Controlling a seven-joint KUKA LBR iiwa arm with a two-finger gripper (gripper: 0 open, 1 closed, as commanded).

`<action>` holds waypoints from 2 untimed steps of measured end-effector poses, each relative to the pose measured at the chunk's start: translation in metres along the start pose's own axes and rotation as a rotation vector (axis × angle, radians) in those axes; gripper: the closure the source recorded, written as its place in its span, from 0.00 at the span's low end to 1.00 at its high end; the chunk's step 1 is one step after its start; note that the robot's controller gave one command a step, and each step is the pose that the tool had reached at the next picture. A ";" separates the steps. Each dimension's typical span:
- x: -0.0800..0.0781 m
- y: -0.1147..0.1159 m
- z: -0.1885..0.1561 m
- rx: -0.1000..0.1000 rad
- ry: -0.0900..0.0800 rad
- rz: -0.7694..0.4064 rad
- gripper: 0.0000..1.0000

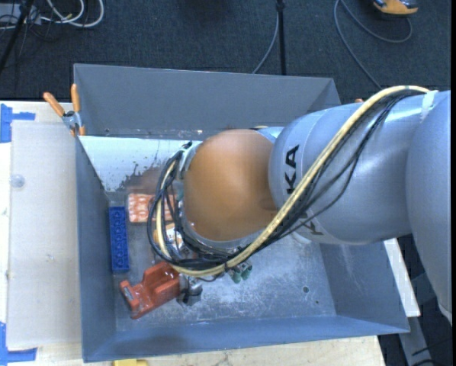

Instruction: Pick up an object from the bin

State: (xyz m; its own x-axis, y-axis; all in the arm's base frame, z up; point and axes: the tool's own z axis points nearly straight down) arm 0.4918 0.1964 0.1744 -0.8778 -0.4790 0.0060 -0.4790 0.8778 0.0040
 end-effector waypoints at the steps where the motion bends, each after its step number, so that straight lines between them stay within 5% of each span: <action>1: 0.000 0.000 0.000 0.000 0.000 0.001 1.00; 2: 0.009 0.001 -0.050 -0.002 0.011 -0.009 1.00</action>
Offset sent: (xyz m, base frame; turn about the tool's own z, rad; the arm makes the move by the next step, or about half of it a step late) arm -0.0087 -0.0050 0.0874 -0.0152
